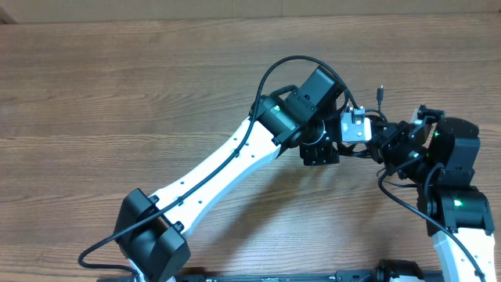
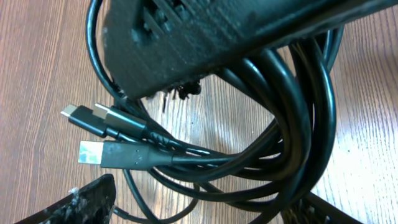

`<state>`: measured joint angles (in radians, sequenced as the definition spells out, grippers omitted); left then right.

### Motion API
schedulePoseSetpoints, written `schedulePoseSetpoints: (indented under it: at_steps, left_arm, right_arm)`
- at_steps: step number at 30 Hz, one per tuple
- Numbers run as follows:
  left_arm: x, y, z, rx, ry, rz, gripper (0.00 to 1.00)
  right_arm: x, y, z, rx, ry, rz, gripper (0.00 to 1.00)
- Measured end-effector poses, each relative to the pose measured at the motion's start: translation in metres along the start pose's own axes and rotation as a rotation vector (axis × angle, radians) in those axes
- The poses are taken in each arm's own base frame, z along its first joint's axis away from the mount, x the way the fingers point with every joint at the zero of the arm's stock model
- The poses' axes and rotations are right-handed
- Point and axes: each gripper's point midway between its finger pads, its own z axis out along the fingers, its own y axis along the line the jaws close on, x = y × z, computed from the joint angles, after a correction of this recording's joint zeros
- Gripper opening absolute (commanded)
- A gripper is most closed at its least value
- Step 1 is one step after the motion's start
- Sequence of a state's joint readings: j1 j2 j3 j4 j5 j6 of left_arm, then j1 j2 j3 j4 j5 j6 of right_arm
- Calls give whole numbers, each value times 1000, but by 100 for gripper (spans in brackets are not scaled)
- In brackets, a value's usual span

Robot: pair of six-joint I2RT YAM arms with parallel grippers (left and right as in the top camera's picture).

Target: Untangle cables

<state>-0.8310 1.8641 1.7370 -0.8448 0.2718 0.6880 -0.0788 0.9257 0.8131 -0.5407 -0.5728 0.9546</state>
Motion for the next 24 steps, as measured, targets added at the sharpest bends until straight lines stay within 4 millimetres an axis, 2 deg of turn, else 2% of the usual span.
schedulePoseSetpoints:
  at_steps: [2,4,6,9,12,14,16,24]
  left_arm:
    - [-1,0,-1,0,-1,0,78]
    - [-1,-2,-2,4,0,3,69]
    - [-1,-3,-2,4,0,3,52]
    - [-2,-4,-2,9,-1,3,32]
    - [-2,-7,-2,25,-7,-1,21]
    - [-3,-8,-2,30,-10,-3,8]
    - [-2,-8,-2,32,-9,-5,4]
    - [-3,-9,-2,35,-11,-7,4]
  right_arm:
    - [1,2,0,-11,7,-1,4]
    - [2,7,0,-32,17,-2,4]
    - [2,7,-1,-36,22,-1,4]
    - [3,7,-1,-38,24,1,4]
    - [3,8,-1,-40,27,1,4]
    - [3,8,-1,-40,27,1,4]
    - [3,8,-1,-42,28,0,4]
    - [3,8,-2,-40,25,0,4]
